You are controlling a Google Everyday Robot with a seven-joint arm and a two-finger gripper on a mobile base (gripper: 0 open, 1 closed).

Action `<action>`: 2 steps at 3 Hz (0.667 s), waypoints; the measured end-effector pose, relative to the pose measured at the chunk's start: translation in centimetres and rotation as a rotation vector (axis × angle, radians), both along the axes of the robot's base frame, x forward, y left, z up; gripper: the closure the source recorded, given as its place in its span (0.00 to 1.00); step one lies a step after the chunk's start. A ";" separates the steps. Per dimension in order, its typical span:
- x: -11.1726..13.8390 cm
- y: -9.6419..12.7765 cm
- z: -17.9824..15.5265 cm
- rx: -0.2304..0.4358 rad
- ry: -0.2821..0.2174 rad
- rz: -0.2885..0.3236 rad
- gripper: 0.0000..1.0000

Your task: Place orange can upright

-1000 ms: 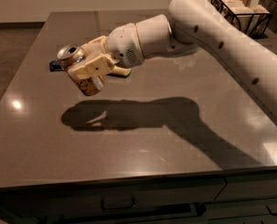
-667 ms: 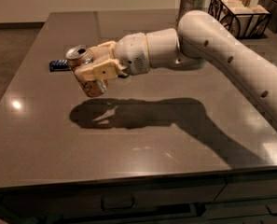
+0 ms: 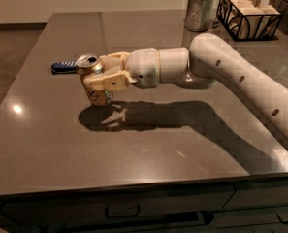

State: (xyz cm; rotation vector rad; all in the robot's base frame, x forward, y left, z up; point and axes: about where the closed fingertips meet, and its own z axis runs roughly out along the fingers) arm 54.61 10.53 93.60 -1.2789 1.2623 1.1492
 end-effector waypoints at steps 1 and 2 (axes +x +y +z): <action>-0.1 -0.1 -0.6 0.039 -0.014 0.006 0.85; 0.0 -0.2 -1.2 0.053 -0.015 0.001 0.61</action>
Offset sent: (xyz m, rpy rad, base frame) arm 0.0042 -0.0095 -0.0225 0.0686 -0.0124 -0.0183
